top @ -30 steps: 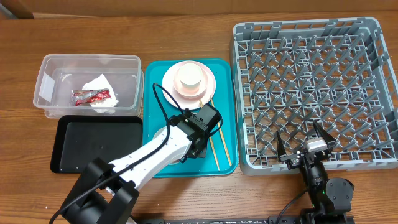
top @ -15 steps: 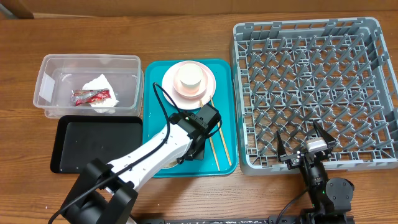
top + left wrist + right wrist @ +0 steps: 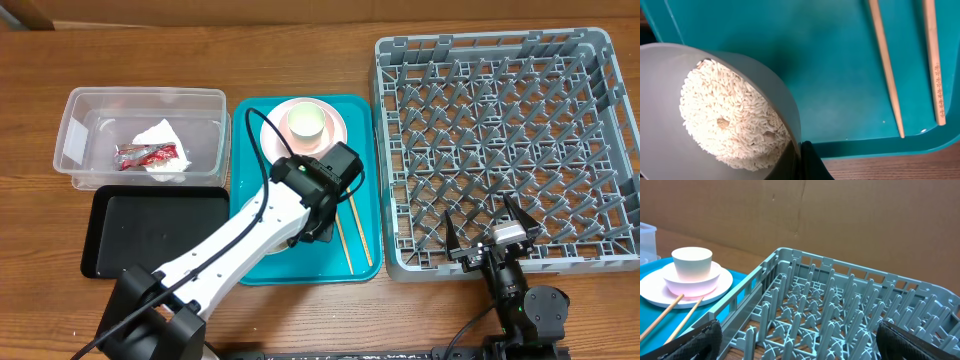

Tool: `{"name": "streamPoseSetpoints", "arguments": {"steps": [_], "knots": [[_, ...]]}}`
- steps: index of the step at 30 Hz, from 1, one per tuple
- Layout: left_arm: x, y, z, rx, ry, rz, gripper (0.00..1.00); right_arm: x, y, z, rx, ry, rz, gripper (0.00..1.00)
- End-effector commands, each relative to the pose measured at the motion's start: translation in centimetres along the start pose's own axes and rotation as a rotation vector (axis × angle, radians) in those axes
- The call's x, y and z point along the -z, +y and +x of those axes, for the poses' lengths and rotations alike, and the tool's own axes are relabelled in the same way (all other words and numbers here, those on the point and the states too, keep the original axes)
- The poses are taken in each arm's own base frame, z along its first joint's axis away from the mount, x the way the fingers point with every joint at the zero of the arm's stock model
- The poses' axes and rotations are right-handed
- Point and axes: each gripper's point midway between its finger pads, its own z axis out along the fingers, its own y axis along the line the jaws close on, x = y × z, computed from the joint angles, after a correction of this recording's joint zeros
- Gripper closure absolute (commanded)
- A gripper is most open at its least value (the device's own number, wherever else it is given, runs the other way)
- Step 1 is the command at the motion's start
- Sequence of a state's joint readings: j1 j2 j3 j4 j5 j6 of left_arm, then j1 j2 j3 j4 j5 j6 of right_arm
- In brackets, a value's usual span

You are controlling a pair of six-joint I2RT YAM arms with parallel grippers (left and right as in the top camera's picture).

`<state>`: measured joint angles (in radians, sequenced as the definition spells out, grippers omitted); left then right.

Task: Sort waste into correct bins and load items into the dishwasher
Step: 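Carry the rice bowl left and tip the rice onto the black tray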

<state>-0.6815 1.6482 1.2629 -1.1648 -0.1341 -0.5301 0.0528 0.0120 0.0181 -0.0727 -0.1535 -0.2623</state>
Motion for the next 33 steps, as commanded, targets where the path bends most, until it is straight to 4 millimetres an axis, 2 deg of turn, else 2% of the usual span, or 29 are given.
{"name": "streamPoseSetpoints", "arguments": {"steps": [1,4,7,13,18,22,29,33], "knots": [[2.5,1.2,-1.1,0.003,-0.048,0.086,0.96,0.0,0.1,0.2,-0.003,-0.003,-0.002,0.0],[3.6,2.4,-1.5,0.049,-0.055,0.178,0.96,0.0,0.1,0.2,-0.003,-0.003,-0.002,0.0],[5.2,4.7,-2.3,0.119,-0.091,0.267,0.96,0.0,0.1,0.2,-0.003,-0.003,-0.002,0.0],[7.6,11.1,-3.3,0.315,-0.2,0.349,0.96,0.0,0.1,0.2,-0.003,-0.003,-0.002,0.0],[8.7,14.7,-3.5,0.435,-0.259,0.492,0.96,0.0,0.1,0.2,-0.003,-0.003,-0.002,0.0],[8.3,16.9,-3.4,0.51,-0.291,0.583,0.96,0.0,0.1,0.2,-0.003,-0.003,-0.002,0.0],[8.2,18.2,-3.4,0.538,-0.414,0.84,0.96,0.0,0.1,0.2,-0.003,-0.003,-0.002,0.0],[8.1,19.9,-2.7,0.587,-0.512,0.955,0.96,0.0,0.1,0.2,-0.003,-0.003,-0.002,0.0]]}}
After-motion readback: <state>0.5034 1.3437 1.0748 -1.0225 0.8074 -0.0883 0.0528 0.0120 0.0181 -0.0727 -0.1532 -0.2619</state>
